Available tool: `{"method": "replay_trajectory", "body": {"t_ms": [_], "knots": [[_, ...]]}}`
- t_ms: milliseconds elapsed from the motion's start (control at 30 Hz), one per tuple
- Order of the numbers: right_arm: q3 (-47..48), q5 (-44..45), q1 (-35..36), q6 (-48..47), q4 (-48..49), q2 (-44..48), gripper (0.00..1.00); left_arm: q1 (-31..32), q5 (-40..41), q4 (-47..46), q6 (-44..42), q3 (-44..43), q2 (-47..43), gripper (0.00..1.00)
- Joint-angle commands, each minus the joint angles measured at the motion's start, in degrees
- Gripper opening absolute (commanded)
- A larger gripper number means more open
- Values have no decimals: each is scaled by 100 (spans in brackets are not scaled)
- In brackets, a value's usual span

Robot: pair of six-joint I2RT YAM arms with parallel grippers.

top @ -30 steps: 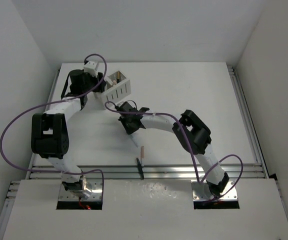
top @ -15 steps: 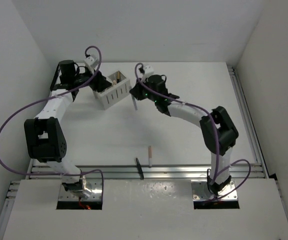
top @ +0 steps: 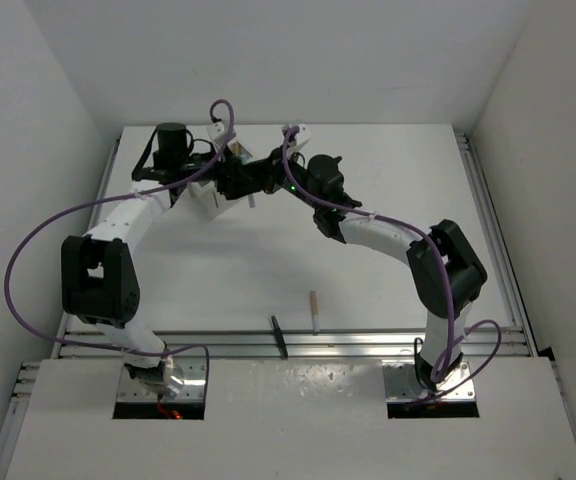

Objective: Organize the makeup

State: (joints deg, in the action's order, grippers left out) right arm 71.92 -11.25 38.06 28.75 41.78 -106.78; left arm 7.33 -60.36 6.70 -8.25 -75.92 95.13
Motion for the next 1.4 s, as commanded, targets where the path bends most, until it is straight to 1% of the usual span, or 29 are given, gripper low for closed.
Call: {"method": "replay_trajectory", "body": {"t_ms": [0,33,100,133,167,233,367,400,433,467,500,533,567,600,633,667,700,733,767,800,867,900,1033,1067,1100,1200,1233,1333,1367], "knots": [[-213,-62,-36,121,603,202,0,-100,24,-723,561,7,-206,72],[-257,-53,-27,200,638,228,0,-100,76,-723,561,59,-206,65],[-310,-62,-10,245,674,237,0,-48,147,-723,561,60,-206,43],[-354,-27,-27,245,613,289,0,-48,147,-644,501,60,-153,24],[-363,-9,-10,245,595,298,0,13,147,-591,413,60,-153,17],[-468,157,-27,262,542,368,10,14,147,-529,350,60,-153,2],[-468,193,-106,297,357,386,15,119,147,-468,227,60,-100,0],[-477,167,-106,306,340,395,21,119,147,-468,227,-1,-39,0],[-529,132,-124,315,322,421,34,119,147,-468,227,-2,-39,0],[-565,140,-176,315,270,526,65,119,252,-468,175,-2,-39,0],[-739,166,-203,324,200,596,76,119,514,-468,96,-80,22,0],[-810,201,-351,298,-106,675,84,119,690,-520,43,-168,23,0],[-907,263,-404,263,-648,1077,95,119,892,-608,43,-169,101,0],[-1108,681,-449,54,-1054,1228,97,41,1338,-939,-9,-238,102,0],[-1119,911,-527,-36,-2119,1404,97,40,1595,-1195,68,-239,172,0],[-1084,1079,-545,-176,-2765,1841,99,-12,1850,-1467,148,-300,277,0],[-814,2012,-537,-586,-4059,1941,99,-13,2096,-1983,270,-301,365,0],[-724,2247,-563,-686,-5264,2003,99,-13,2542,-2214,271,-466,453,0],[-645,2424,-581,-791,-5781,2056,99,-65,2721,-2443,271,-537,567,0],[-609,2669,-581,-897,-6978,2108,99,-65,2862,-2854,324,-607,829,0],[-766,2576,-625,-732,-7515,2188,99,-65,3073,-3156,324,-862,1120,0],[-1159,2540,-694,-609,-8040,2379,99,-65,3126,-3314,272,-967,1269,0],[-2277,2163,-958,-169,-8037,2846,99,-118,3477,-3787,271,-1223,1868,0],[-2592,1744,-976,-160,-7932,2917,97,-118,3478,-3894,271,-1223,2017,0],[-2865,1627,-1011,-177,-7539,2970,95,-118,3556,-3956,219,-1284,2096,0],[-3122,1415,-1064,-63,-7622,2839,88,-118,3610,-3957,219,-1416,2290,0],[-3175,1423,-1143,16,-7649,2734,82,-118,3610,-3896,280,-1347,2351,0],[-3429,1406,-1143,16,-7457,2672,72,-118,3610,-3956,280,-1154,2352,0],[-3483,1284,-1143,16,-7291,2663,72,-118,3610,-3957,280,-1023,2352,0]]}}
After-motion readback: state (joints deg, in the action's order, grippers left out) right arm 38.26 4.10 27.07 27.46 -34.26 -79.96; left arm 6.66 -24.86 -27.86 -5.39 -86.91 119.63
